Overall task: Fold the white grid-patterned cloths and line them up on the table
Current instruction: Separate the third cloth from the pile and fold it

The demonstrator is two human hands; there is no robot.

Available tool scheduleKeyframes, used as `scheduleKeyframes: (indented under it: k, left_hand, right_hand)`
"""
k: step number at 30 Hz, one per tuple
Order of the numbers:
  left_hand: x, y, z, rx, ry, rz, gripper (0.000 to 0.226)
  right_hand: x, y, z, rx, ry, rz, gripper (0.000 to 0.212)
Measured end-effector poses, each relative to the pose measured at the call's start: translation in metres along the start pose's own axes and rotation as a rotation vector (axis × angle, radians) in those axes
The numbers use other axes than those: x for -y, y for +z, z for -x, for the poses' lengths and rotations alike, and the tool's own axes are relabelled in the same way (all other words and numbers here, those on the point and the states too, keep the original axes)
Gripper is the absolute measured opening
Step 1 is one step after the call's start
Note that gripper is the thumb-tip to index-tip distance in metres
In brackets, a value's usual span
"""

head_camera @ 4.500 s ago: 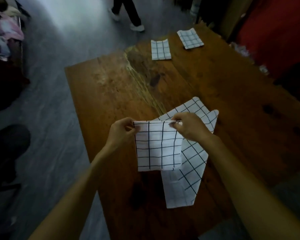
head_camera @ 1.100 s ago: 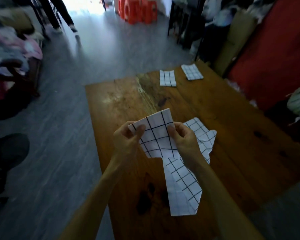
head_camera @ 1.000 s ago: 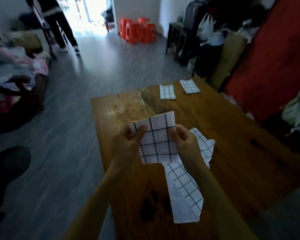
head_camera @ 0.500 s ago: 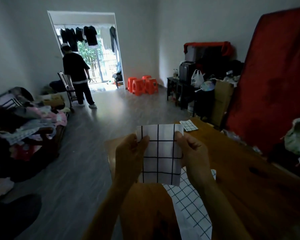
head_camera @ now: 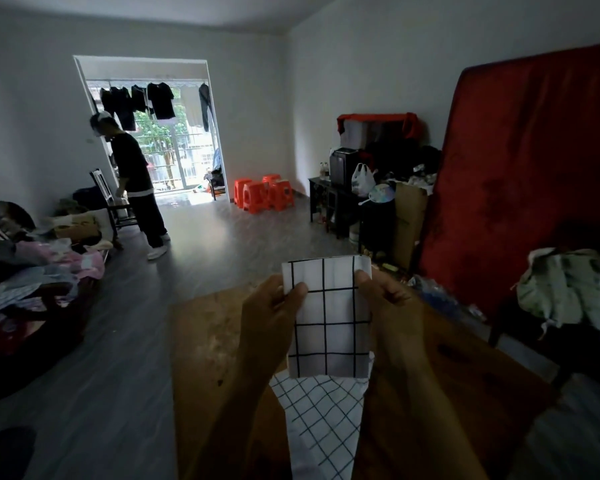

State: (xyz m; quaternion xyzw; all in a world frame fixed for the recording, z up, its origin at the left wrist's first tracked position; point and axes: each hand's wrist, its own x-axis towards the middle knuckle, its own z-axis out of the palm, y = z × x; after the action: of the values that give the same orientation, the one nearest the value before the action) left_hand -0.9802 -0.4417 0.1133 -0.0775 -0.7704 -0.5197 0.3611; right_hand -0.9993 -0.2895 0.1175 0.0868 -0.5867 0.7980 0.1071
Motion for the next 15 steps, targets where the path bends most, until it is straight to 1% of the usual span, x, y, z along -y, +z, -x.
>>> scheduleKeyframes:
  k: [3, 6, 9, 10, 13, 14, 15]
  left_hand:
    - [-0.015, 0.021, 0.008, 0.026, -0.014, 0.063, 0.028]
    - [-0.017, 0.040, 0.012, 0.026, 0.019, 0.047, 0.011]
    - [-0.011, 0.060, 0.019, 0.055, 0.041, 0.032, 0.012]
    - [-0.010, 0.066, 0.021, 0.072, 0.035, 0.037, 0.011]
    - [-0.009, 0.086, 0.030, 0.116, 0.023, 0.055, 0.009]
    - [-0.009, 0.092, 0.033, 0.131, 0.039, 0.044, 0.009]
    - [-0.011, 0.099, 0.035, 0.150, 0.056, 0.031, 0.014]
  right_hand:
    - [0.002, -0.027, 0.002, -0.019, -0.015, 0.033, 0.013]
    - [0.000, -0.053, 0.006, -0.042, -0.004, 0.052, 0.014]
    - [-0.005, -0.078, 0.009, -0.079, -0.013, 0.065, 0.026]
    - [-0.006, -0.086, 0.010, -0.107, -0.026, 0.068, 0.026]
    - [-0.006, -0.108, 0.014, -0.165, -0.104, 0.095, 0.013]
    - [-0.005, -0.115, 0.014, -0.186, -0.136, 0.122, 0.014]
    - [-0.006, -0.123, 0.015, -0.209, -0.168, 0.168, 0.014]
